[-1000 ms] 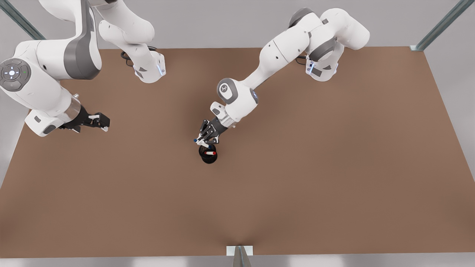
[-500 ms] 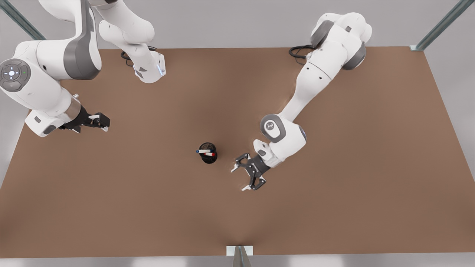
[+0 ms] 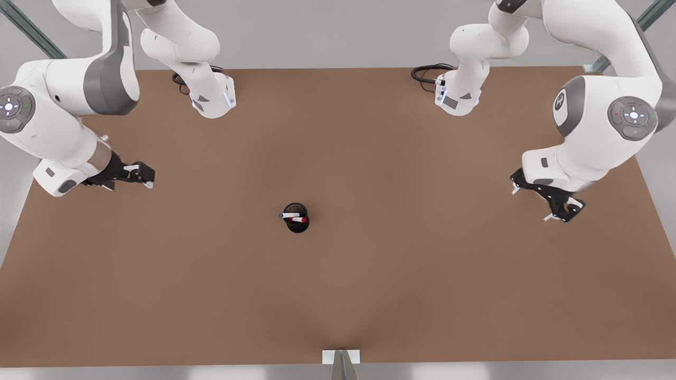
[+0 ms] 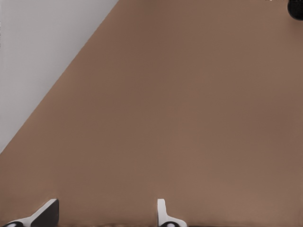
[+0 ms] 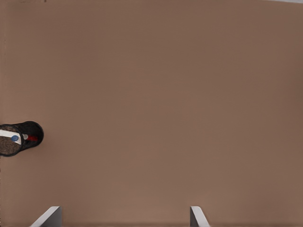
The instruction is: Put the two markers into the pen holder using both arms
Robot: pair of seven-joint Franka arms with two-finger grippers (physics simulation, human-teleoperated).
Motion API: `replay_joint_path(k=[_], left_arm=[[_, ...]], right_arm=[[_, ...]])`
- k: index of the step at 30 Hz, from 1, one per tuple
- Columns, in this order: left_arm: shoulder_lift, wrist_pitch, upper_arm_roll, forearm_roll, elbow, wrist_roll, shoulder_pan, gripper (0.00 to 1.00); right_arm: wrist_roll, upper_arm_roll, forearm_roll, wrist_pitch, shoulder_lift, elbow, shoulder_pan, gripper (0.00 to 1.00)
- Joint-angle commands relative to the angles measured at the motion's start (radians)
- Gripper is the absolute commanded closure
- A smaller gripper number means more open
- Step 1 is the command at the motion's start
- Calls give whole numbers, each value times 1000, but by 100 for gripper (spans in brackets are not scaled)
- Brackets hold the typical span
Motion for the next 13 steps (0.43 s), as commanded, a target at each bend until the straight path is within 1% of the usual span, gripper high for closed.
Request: replay_joint_path(k=[1,10,13], left_arm=[[4,-122,-2,4,11,-909,0,0],[4,-120,-11,2,25,-958,-20,0],[4,-122,-13,1,25,-958,-21,0]], right_arm=[[-7,0,11,2,1,1,-1,0],[-35,-6,13,-1,10,19,-3,0],[-41,5,13,-4,10,56,9,0]])
